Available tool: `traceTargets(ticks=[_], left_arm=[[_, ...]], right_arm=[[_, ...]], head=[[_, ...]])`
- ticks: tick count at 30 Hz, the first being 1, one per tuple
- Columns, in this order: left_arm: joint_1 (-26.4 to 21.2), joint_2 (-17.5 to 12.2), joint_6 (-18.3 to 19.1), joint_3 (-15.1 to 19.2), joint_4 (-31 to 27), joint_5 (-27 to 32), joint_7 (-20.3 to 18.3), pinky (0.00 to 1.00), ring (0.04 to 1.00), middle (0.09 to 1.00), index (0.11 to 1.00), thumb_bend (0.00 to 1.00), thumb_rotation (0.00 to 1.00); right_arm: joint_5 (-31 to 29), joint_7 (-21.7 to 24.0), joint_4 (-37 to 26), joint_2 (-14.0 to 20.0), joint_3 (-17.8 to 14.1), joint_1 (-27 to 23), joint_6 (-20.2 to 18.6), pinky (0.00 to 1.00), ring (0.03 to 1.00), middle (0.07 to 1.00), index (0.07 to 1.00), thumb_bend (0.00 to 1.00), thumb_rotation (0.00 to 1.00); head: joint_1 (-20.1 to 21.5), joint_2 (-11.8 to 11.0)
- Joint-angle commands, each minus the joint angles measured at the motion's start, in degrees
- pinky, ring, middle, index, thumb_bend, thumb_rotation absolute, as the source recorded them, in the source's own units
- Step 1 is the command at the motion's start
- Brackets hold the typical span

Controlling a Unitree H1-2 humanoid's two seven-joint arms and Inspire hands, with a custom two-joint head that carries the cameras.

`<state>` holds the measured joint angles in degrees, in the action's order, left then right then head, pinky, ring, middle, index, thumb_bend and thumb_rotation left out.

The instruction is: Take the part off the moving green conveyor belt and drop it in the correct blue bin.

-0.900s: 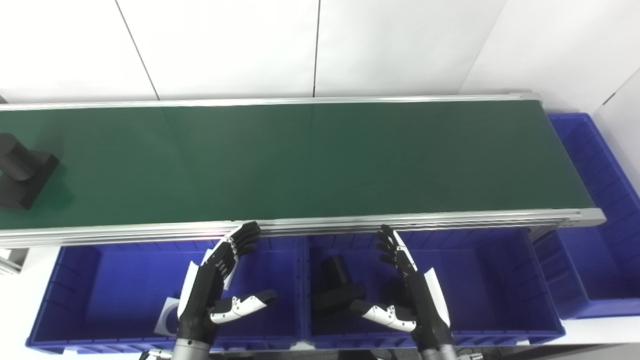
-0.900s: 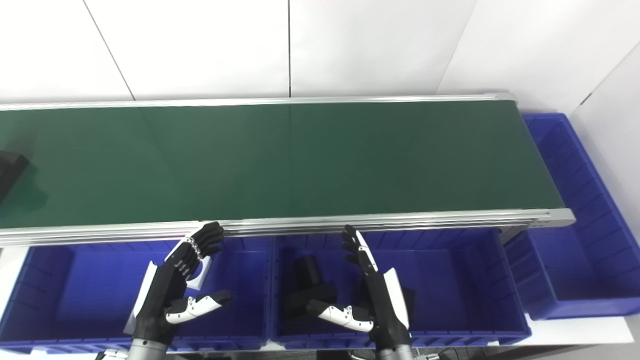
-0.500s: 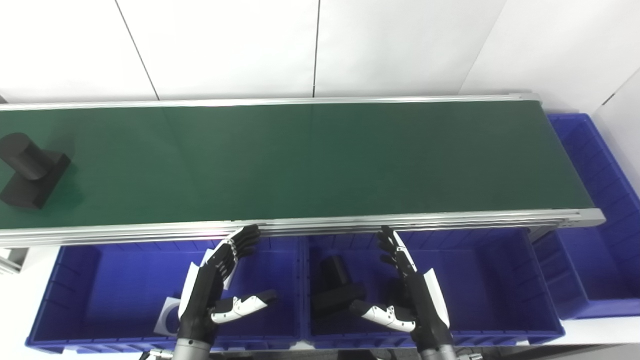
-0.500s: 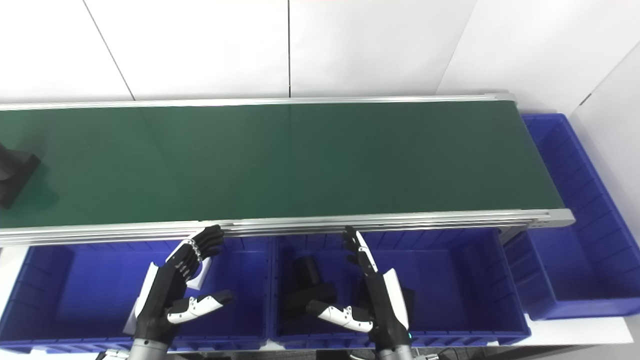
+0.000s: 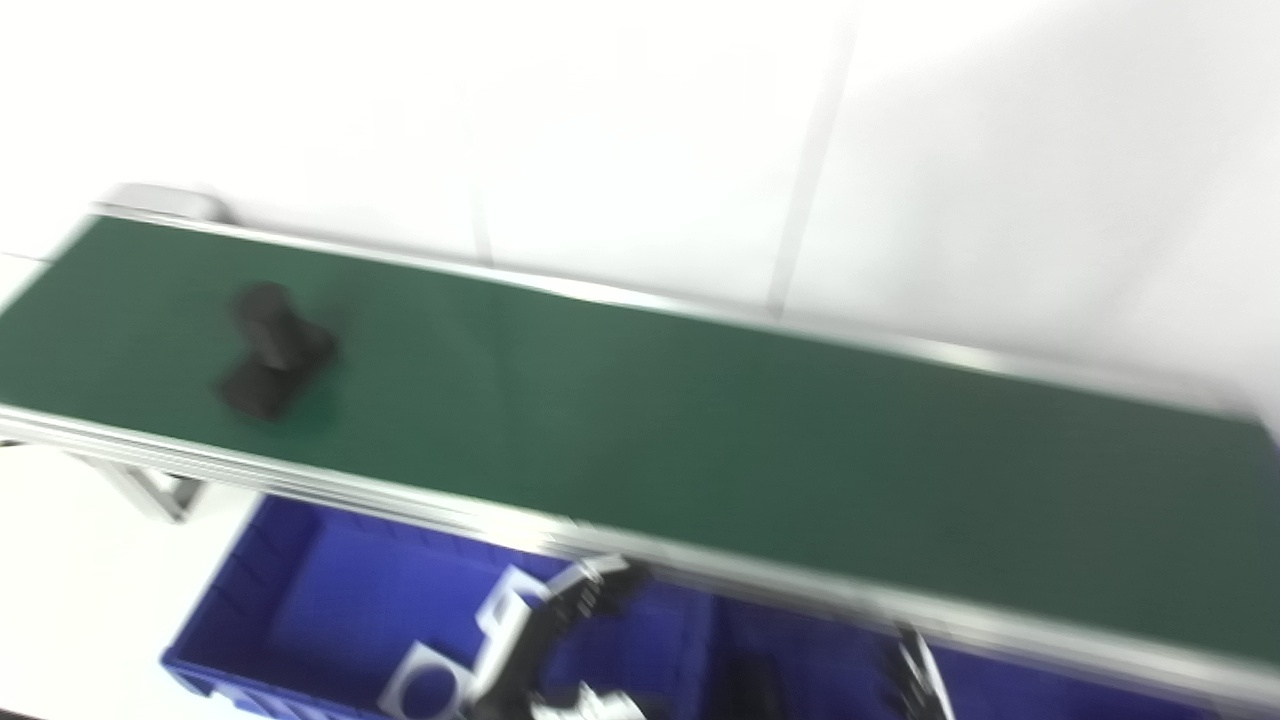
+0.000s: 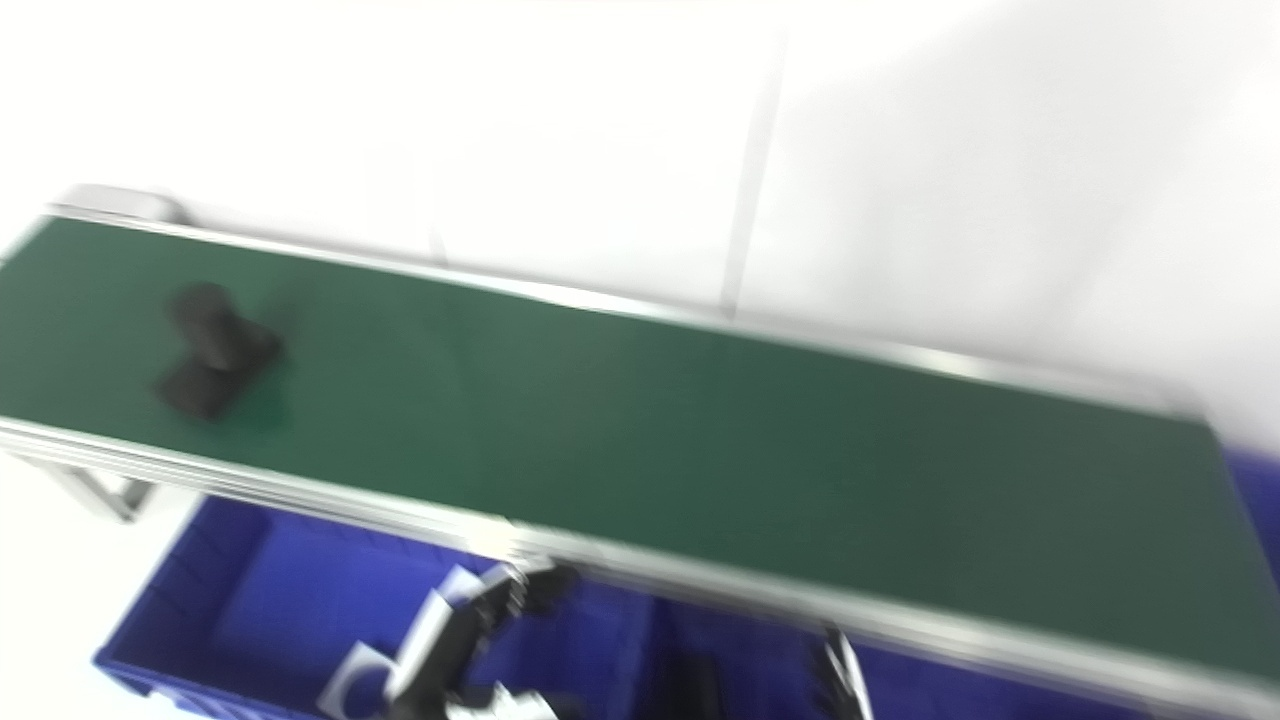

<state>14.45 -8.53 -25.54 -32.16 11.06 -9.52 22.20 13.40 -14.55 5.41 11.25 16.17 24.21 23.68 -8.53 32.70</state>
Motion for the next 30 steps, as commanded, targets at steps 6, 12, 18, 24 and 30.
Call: traceTargets(ticks=[6, 12, 18, 24, 30], left_arm=[[-3.16, -2.46, -1.39, -5.92, 0.81, -1.55, 8.82, 0.67, 0.722, 0.744, 0.707, 0.96, 0.28], [-5.05, -3.86, -1.39, -9.83, 2.05, -1.22, 12.36, 0.67, 0.727, 0.747, 0.711, 0.96, 0.26], [-5.95, -4.46, -1.39, -12.05, 2.42, -1.09, 15.25, 0.66, 0.719, 0.741, 0.705, 0.96, 0.25], [-6.71, -5.54, -1.39, -14.67, 2.43, -2.17, 19.03, 0.64, 0.710, 0.733, 0.698, 0.96, 0.26], [-8.83, -7.52, -1.39, -19.82, 3.31, -6.95, 27.25, 0.63, 0.702, 0.731, 0.704, 0.97, 0.29]], right_arm=[[-0.84, -3.30, 0.22, 1.36, 1.66, -0.83, 3.22, 0.89, 0.920, 0.923, 0.993, 0.88, 0.50], [-0.93, -5.28, 1.16, 2.31, 2.80, -1.24, 3.23, 0.81, 0.895, 0.918, 0.990, 0.87, 0.48], [-0.86, -7.63, -2.57, 3.23, 4.07, 0.10, 3.24, 0.92, 0.918, 0.919, 0.989, 0.88, 0.46], [0.60, -10.11, -8.99, 4.59, 5.38, 0.14, 3.23, 0.92, 0.906, 0.917, 0.990, 0.87, 0.41], [3.38, -9.94, -16.18, 4.78, 3.90, -0.74, 3.23, 0.93, 0.910, 0.918, 0.988, 0.89, 0.47]], head=[[0.42, -1.43], [0.31, -3.02], [-0.01, -2.86], [0.83, -2.67], [0.81, -2.21]])
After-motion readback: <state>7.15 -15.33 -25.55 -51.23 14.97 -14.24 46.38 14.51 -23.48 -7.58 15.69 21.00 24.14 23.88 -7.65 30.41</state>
